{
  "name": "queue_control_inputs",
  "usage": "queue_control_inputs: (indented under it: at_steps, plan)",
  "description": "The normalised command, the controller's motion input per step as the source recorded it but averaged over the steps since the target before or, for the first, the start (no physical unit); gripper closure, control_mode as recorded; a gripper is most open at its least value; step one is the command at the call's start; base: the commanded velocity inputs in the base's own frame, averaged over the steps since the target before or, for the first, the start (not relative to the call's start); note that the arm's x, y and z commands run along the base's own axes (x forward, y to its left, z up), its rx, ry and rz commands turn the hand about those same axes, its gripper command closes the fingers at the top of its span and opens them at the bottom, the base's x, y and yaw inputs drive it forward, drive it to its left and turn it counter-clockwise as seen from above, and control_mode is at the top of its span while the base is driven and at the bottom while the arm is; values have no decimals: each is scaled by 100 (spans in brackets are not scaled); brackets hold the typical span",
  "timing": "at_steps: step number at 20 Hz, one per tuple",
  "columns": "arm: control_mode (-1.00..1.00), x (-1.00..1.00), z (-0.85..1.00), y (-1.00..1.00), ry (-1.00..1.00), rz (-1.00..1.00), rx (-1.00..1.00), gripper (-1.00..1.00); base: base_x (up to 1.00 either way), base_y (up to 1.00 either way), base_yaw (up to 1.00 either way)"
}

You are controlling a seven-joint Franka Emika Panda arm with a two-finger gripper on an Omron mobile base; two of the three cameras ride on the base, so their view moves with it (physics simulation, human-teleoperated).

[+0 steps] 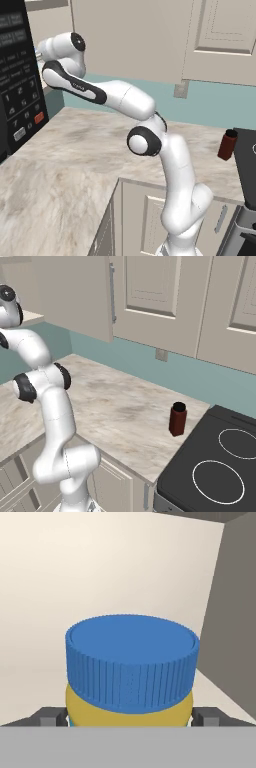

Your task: Collect the paprika, mayonnaise, and shaker from the cabinet and place them next to the stove.

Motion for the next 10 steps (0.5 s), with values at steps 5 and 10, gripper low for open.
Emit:
queue_control_inputs:
  at_steps: [5, 10]
  plan:
    - [-100, -52, 1, 0, -1, 3, 0, 100, 0, 0, 0]
    - [-100, -50, 5, -13, 0, 0, 0, 100, 0, 0, 0]
